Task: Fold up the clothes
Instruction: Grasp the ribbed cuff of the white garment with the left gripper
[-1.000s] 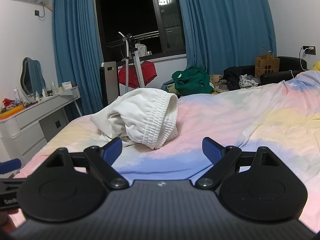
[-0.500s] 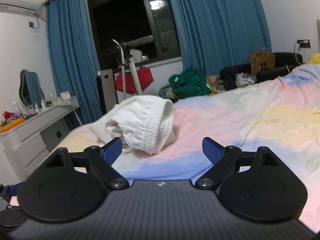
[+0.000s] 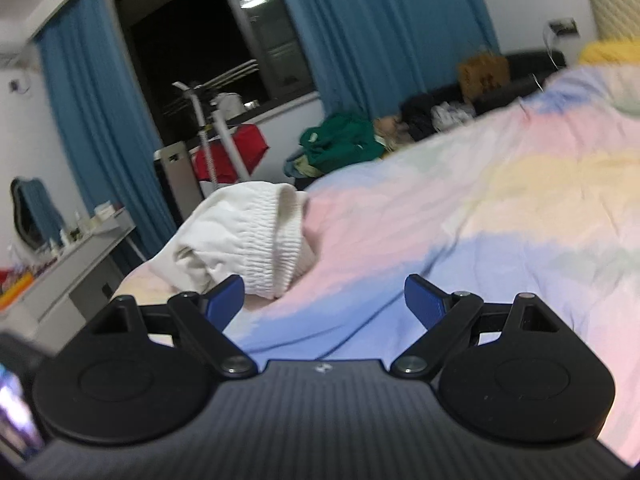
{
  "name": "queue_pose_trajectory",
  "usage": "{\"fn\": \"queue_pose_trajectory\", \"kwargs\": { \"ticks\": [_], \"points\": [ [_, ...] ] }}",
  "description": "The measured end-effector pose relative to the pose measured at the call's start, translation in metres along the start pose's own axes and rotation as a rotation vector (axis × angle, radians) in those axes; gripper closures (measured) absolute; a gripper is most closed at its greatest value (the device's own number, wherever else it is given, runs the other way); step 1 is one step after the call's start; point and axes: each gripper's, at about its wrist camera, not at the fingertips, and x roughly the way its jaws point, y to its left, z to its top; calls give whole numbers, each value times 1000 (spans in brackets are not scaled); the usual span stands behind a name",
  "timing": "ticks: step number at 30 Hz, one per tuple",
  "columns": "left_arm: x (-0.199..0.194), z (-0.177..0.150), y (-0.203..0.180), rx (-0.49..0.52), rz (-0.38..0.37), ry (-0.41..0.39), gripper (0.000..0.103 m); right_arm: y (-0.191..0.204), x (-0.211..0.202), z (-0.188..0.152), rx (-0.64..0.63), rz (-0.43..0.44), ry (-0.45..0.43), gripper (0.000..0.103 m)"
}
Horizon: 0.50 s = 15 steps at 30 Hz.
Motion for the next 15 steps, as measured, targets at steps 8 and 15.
{"fn": "queue_pose_trajectory", "kwargs": {
  "ticks": [8, 15],
  "points": [
    [99, 78, -53, 147, 62, -86, 6, -34, 27, 0, 160, -58, -31, 15],
    [171, 121, -85, 205, 185, -130, 9, -48, 56, -2, 226, -87, -21, 15]
  ]
}}
